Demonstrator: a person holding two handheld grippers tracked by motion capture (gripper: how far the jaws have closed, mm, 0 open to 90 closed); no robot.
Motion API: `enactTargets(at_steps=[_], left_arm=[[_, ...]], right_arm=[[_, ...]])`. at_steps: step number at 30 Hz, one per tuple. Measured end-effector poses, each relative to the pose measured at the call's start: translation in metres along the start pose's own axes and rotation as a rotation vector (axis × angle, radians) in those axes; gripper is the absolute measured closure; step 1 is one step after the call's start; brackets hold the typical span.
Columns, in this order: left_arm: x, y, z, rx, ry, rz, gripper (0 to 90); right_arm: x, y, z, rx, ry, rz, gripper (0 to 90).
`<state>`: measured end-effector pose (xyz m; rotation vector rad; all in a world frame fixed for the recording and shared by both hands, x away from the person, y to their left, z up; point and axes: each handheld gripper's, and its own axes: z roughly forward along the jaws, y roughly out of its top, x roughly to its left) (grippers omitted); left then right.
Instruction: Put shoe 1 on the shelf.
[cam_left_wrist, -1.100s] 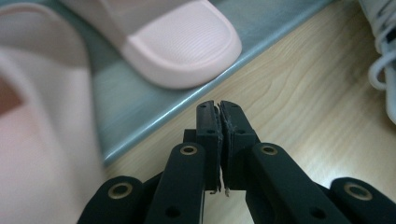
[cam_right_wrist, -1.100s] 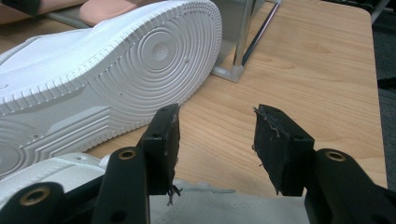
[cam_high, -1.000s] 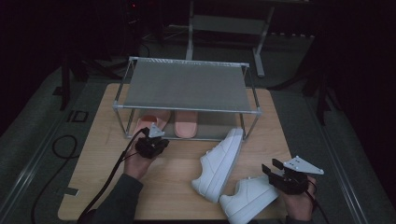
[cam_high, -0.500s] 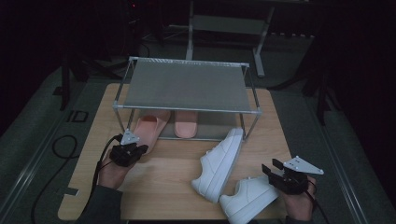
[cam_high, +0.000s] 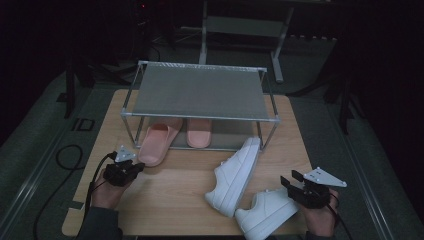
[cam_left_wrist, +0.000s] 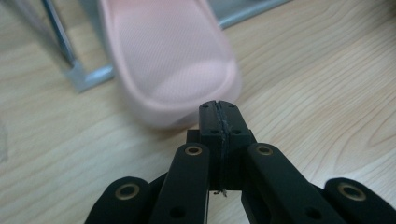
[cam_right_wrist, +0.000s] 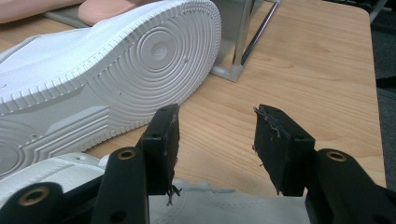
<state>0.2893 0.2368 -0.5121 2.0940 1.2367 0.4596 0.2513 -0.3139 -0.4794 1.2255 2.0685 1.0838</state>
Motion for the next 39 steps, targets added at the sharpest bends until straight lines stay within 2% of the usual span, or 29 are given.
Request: enactTargets(at_steps=[5,11,39], left_arm=[[0.006,-0.007,0.005,0.029,0.006,-0.025,89.7],[0.006,-0.006,0.011,0.046,0.007,-0.021,89.5],[0.014,0.020,0.039,0.066,0.011,0.001,89.4]], right_arm=[[0.000,0.000,0.000,0.000,0.000,-0.001,49.5],[0.000,0.000,0.000,0.000,0.000,0.000,49.6],[0.000,0.000,0.000,0.000,0.000,-0.001,49.6]])
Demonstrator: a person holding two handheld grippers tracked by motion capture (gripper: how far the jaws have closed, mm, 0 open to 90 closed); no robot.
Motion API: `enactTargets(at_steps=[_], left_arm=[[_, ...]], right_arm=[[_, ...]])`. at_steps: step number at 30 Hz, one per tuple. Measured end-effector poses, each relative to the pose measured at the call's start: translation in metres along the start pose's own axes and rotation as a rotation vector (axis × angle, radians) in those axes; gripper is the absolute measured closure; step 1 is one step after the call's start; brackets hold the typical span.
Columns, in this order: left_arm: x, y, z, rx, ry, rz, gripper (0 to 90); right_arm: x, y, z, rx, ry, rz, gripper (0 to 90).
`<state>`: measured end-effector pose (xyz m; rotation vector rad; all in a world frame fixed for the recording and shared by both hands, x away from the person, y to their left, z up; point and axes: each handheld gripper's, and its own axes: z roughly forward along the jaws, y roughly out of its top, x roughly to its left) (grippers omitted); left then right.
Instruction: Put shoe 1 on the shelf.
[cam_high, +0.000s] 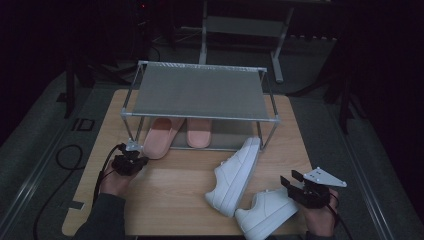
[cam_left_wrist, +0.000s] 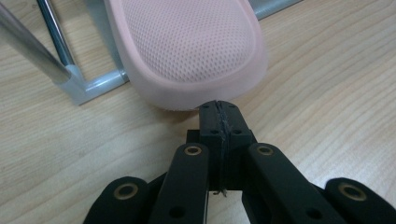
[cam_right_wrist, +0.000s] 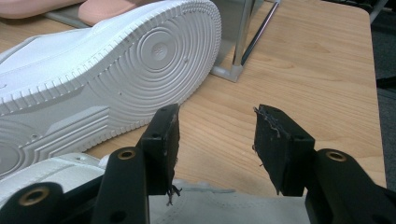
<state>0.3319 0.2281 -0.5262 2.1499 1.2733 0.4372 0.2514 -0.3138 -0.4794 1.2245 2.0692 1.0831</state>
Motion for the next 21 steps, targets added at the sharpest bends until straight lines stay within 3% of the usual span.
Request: enactTargets(at_steps=[10,21], left_arm=[[-0.002,0.013,0.011,0.011,-0.002,0.018,89.4],[-0.014,0.029,0.025,0.011,-0.028,0.059,89.3]], right_arm=[[0.000,0.000,0.000,-0.001,0.001,0.000,49.7],[0.000,0.000,0.000,-0.002,0.002,-0.001,49.6]])
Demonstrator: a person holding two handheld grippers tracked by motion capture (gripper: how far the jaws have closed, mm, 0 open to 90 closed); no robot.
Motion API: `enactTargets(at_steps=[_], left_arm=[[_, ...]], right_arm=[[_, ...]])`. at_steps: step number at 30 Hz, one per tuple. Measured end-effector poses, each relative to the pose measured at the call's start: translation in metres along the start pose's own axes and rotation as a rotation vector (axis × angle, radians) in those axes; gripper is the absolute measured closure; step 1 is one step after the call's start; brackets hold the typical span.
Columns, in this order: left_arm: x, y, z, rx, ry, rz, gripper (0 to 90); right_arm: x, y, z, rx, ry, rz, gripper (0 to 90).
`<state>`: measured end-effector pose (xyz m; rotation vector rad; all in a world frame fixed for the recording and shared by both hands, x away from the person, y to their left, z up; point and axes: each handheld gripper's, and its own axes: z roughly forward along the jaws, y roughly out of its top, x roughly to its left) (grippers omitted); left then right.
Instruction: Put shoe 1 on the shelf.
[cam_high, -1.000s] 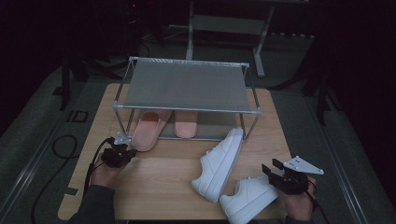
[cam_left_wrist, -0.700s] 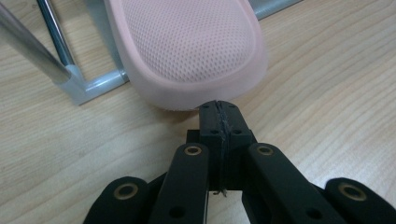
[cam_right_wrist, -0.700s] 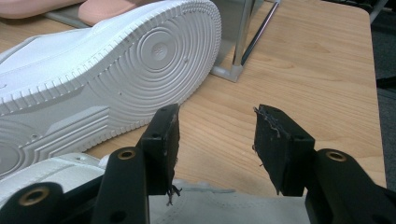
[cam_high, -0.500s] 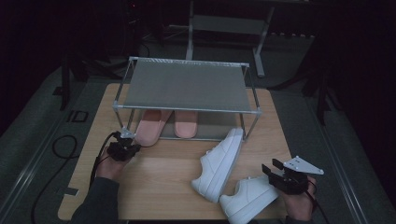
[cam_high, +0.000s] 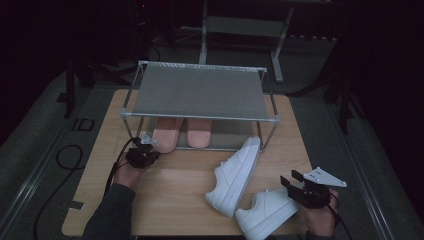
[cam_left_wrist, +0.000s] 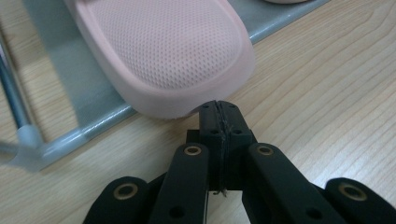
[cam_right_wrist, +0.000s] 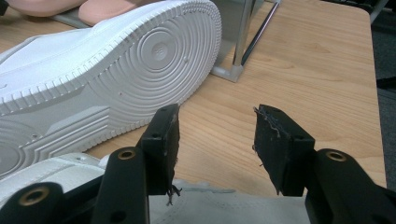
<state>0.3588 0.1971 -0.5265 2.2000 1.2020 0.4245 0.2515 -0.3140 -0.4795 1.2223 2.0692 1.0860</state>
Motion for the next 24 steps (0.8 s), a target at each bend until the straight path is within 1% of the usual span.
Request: enactTargets(at_steps=[6,12,20,23,24], left_arm=[[-0.002,0.005,0.004,-0.001,-0.008,0.001,89.3],[-0.005,0.011,0.010,-0.001,-0.020,0.014,89.2],[-0.013,0.021,0.019,-0.001,-0.033,0.027,89.2],[-0.013,0.021,0.019,-0.001,-0.033,0.027,89.2],[-0.015,0.024,0.023,-0.003,-0.038,0.033,89.2]], right_arm=[[0.000,0.000,0.000,0.000,0.000,-0.001,49.6],[0.000,0.000,0.000,0.000,0.000,0.000,49.6],[0.000,0.000,0.000,0.000,0.001,-0.001,49.7],[0.000,0.000,0.000,-0.001,0.001,0.000,49.7],[0.000,0.000,0.000,-0.001,0.001,-0.001,49.7]])
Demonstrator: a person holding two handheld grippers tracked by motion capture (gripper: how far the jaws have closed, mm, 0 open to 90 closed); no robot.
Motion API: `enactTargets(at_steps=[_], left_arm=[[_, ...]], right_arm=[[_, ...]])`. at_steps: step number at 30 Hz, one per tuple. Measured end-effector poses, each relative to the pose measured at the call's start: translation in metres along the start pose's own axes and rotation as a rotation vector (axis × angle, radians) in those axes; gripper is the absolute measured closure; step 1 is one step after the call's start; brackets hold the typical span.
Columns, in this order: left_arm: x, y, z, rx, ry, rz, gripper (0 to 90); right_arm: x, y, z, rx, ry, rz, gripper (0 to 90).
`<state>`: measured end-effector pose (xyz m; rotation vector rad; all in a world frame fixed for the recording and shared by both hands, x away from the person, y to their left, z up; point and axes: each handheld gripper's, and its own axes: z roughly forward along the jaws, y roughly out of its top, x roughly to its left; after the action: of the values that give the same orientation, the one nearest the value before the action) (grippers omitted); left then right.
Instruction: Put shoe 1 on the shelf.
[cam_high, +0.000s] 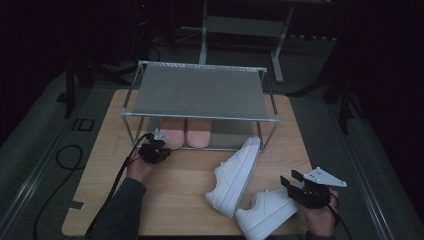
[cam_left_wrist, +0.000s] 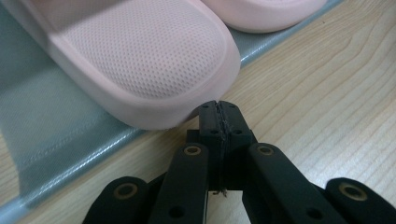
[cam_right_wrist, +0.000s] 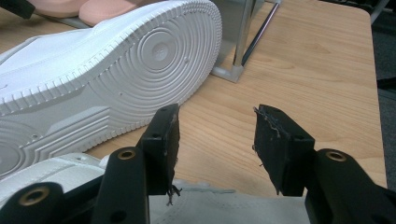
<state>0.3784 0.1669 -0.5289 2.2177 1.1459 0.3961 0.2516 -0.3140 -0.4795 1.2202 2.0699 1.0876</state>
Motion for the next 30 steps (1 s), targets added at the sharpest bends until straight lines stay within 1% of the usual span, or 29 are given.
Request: enactTargets(at_steps=[6,14,17,22,23,24,28,29,30], left_arm=[[-0.001,0.005,0.005,0.003,-0.005,0.001,89.2],[0.001,0.009,0.011,0.001,-0.009,-0.019,89.2],[0.002,0.010,0.014,0.002,-0.009,-0.020,89.2],[0.001,0.011,0.014,0.003,-0.006,-0.019,87.9],[0.000,0.011,0.013,0.006,0.001,-0.011,87.1],[-0.001,0.011,0.011,0.004,-0.002,-0.011,86.5],[-0.010,0.011,0.003,-0.017,-0.023,0.003,82.5],[-0.015,0.011,-0.001,-0.025,-0.037,0.011,81.5],[-0.018,0.011,-0.002,-0.028,-0.040,0.016,80.3]], right_arm=[[0.000,0.000,0.000,0.000,0.000,-0.001,49.7],[0.000,0.000,0.000,0.000,0.000,0.000,49.7],[0.000,0.000,0.000,0.000,0.000,-0.001,49.7],[0.000,0.000,0.000,-0.001,0.001,-0.001,49.8],[0.000,0.000,0.000,-0.001,0.001,-0.001,49.8],[0.000,0.000,0.000,-0.001,0.001,-0.001,49.8],[0.000,0.000,0.000,-0.001,0.001,-0.001,49.7],[0.000,0.000,0.000,0.000,0.001,-0.001,49.7],[0.000,0.000,0.000,-0.001,0.001,-0.002,49.7]])
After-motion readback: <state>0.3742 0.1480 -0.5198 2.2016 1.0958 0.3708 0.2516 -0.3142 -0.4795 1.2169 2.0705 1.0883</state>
